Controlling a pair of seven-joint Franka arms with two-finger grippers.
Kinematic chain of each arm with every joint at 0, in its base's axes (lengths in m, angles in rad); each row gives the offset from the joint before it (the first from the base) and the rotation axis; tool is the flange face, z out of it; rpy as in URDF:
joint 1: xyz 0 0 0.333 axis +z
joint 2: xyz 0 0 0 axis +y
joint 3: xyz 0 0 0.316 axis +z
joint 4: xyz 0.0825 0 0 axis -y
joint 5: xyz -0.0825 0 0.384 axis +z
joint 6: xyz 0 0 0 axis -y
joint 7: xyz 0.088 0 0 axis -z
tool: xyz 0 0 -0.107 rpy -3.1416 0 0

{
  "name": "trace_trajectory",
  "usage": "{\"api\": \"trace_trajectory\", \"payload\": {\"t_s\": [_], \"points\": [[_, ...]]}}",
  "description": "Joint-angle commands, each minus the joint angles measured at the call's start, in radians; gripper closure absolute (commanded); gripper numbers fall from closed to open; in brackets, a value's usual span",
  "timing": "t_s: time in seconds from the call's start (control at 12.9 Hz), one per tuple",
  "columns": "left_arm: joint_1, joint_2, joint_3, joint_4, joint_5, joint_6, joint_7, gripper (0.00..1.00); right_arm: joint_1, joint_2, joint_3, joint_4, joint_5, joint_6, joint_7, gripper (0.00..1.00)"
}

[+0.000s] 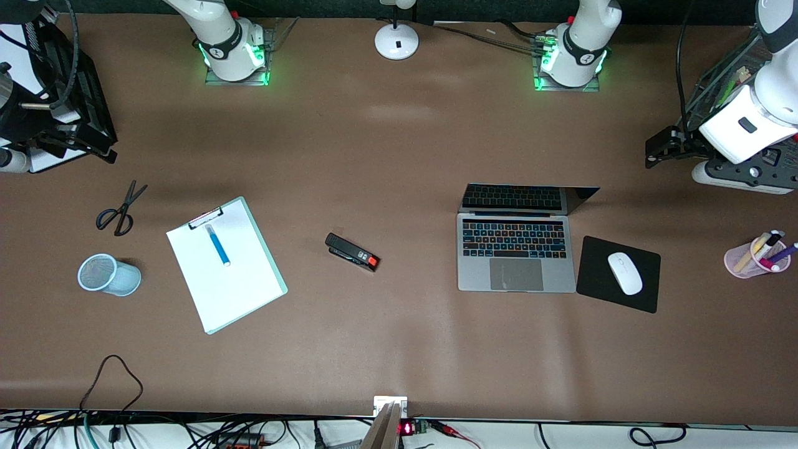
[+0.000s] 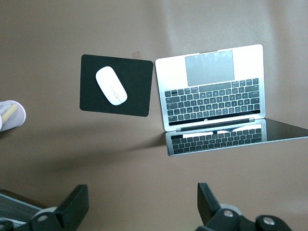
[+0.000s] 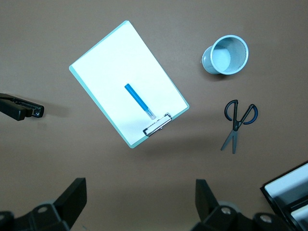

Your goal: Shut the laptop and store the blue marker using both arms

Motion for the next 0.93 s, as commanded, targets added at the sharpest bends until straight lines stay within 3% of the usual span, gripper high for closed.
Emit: {"api": "trace_trajectory", "payload": {"t_s": [0.0, 0.85], "points": [[0.002, 0.017, -0.001, 0.037, -0.001, -0.026, 0.012, 0.0, 0.002, -0.016, 0.001, 0.019, -0.007, -0.006, -0.008, 0.0], [-0.002, 0.036, -0.002, 0.046, -0.015, -0.052, 0.006, 0.0, -0.007, 0.036, -0.007, 0.043, 0.008, 0.008, -0.008, 0.0]]}}
